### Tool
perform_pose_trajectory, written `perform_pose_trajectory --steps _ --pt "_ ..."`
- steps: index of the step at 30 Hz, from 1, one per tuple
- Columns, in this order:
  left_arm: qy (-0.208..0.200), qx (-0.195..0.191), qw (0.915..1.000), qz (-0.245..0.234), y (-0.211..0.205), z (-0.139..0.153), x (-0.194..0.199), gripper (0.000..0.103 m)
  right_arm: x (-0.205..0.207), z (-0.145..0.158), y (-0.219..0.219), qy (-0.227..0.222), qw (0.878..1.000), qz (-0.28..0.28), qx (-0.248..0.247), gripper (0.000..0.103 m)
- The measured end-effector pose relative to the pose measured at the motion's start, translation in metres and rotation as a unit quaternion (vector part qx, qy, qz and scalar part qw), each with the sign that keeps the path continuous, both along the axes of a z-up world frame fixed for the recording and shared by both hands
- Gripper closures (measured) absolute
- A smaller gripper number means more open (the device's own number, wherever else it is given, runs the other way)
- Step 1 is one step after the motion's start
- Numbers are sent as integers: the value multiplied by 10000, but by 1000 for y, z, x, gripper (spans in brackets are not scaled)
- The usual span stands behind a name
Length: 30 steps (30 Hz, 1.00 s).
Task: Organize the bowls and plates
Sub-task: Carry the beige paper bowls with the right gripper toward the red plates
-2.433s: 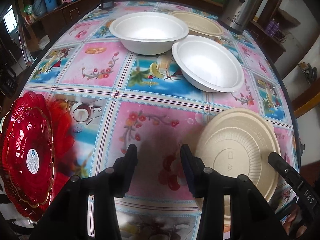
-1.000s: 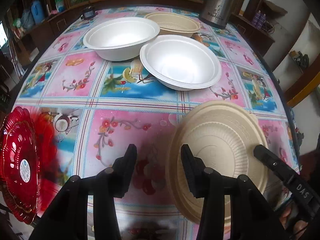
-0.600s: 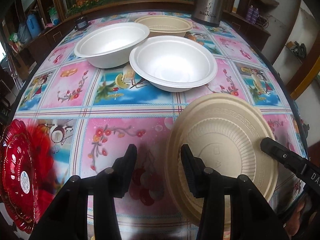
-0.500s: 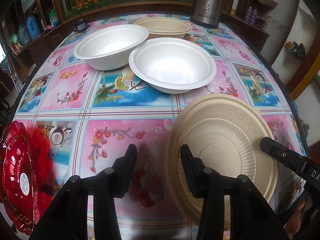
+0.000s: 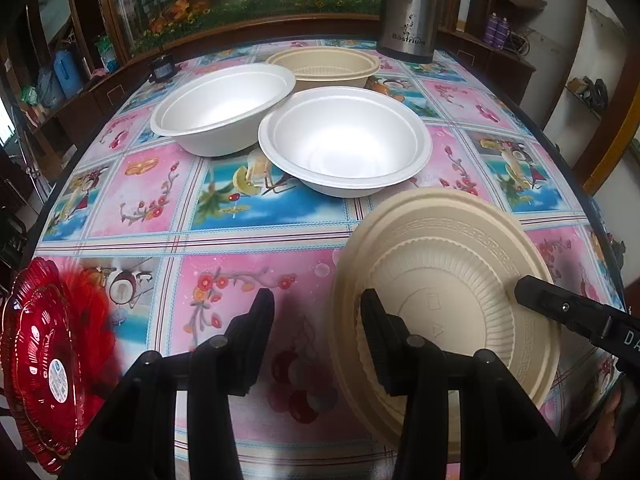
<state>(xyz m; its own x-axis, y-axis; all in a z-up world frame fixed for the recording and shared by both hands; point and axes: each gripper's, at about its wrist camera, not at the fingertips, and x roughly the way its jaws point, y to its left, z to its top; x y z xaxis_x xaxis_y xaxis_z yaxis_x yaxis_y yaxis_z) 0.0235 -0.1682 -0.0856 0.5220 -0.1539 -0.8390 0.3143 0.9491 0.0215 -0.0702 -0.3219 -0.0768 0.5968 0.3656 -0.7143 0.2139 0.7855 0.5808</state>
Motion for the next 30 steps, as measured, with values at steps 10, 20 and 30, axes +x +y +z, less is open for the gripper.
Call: perform_pose_trajectory --steps 10,20,30 --pt "-135 86 9999 -2 0 1 -3 58 3 0 6 4 9998 -34 -178 92" --pt "-321 94 9994 -20 2 4 -5 58 2 1 11 -70 9996 -27 -267 92" --pt "-519 66 9986 -49 3 9 -8 58 3 6 17 -216 9994 11 -266 92"
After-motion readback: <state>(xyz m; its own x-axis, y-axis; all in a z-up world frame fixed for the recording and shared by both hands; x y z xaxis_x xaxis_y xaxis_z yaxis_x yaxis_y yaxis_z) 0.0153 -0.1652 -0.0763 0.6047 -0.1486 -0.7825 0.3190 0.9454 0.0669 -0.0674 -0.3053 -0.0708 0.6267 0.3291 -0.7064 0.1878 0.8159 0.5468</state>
